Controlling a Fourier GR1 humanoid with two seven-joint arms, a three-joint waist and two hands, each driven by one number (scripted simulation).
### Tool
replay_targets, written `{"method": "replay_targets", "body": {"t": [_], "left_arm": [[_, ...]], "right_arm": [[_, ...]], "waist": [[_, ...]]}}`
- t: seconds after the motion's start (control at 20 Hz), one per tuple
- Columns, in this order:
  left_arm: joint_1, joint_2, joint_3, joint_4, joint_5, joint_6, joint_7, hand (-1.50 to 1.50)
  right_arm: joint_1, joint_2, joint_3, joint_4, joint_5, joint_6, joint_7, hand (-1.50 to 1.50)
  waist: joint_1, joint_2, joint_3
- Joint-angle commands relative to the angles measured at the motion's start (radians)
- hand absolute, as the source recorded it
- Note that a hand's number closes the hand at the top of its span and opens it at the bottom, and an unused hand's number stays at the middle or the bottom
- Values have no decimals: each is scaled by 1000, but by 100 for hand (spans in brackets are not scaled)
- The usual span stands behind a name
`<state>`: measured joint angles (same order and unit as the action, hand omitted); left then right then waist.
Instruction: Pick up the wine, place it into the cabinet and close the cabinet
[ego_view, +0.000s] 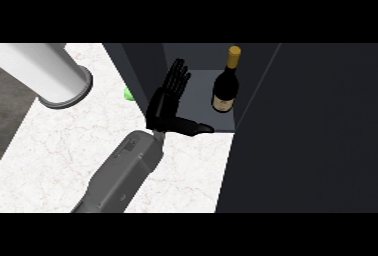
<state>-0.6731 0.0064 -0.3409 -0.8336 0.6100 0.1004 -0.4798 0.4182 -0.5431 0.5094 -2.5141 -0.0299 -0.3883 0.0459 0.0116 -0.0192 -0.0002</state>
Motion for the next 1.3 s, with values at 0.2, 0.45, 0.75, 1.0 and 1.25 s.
{"method": "replay_targets", "body": {"t": [0.2, 0.45, 0.75, 1.0, 1.25], "left_arm": [[285, 64, -86, -343, -18, 42, 63, -150], [463, 110, -134, -535, -12, 42, 96, -150], [562, 147, -86, -601, 23, -6, 67, -150], [675, 248, -50, -707, 40, -72, 41, -150], [681, 302, 25, -673, 47, -116, -1, -150]], "right_arm": [[81, -36, 22, -221, -14, -4, 62, -150], [87, -72, -12, -254, -15, 1, 94, -150], [101, -111, 24, -250, -15, 60, 63, -150], [56, -113, 45, -207, -67, 114, 36, -150], [50, -221, 145, -184, -62, 266, 30, 150]], "waist": [[-5, 5, 0], [-6, 6, -1], [-22, 13, -1], [-9, 13, 0], [-9, 14, -1]]}}
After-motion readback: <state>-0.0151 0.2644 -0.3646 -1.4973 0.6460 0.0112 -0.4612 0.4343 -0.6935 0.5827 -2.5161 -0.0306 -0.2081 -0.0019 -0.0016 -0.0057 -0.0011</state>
